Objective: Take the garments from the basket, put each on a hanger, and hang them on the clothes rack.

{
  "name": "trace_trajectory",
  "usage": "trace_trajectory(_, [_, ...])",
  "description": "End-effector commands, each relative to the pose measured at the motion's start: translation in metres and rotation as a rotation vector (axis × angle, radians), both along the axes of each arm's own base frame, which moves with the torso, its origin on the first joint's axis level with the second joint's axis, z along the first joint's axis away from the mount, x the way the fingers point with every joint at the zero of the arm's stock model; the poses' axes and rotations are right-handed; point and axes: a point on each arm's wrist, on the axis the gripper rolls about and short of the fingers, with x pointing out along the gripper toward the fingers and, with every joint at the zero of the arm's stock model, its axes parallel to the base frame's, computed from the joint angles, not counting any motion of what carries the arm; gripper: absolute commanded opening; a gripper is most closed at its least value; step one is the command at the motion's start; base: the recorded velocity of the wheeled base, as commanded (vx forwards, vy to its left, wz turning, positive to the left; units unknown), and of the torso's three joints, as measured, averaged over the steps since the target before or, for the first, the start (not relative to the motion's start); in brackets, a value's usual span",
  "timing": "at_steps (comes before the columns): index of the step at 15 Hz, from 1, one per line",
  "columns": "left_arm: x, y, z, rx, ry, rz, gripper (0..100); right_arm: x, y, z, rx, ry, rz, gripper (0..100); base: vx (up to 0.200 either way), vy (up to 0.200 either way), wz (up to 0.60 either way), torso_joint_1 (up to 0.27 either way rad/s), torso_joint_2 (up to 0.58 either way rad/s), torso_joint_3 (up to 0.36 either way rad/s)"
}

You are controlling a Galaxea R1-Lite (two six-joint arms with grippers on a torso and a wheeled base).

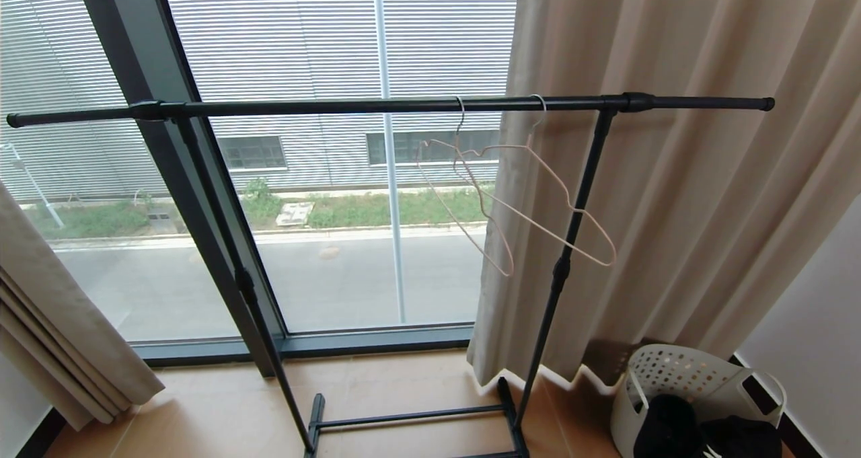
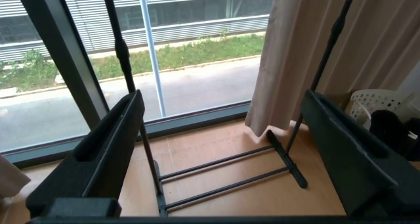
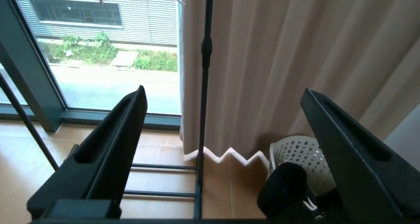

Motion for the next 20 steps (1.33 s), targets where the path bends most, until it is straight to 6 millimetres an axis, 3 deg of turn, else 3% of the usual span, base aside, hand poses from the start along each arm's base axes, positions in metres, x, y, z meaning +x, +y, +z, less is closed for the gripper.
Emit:
trace_trajectory(1, [0.0001, 0.0000, -0.0001, -0.001, 0.003, 0.000, 100, 0.0000, 0.0000, 0.0000, 0.000, 0.000, 0.001, 100, 0.000, 0.000, 0.00, -0.178, 0.41, 0.232])
trace_trajectory(20, [0.0001, 0.0000, 0.0001, 0.001, 0.001, -0.001, 100, 0.0000, 0.0000, 0.0000, 0.000, 0.000, 0.001, 100, 0.000, 0.000, 0.00, -0.186, 0.52, 0.323])
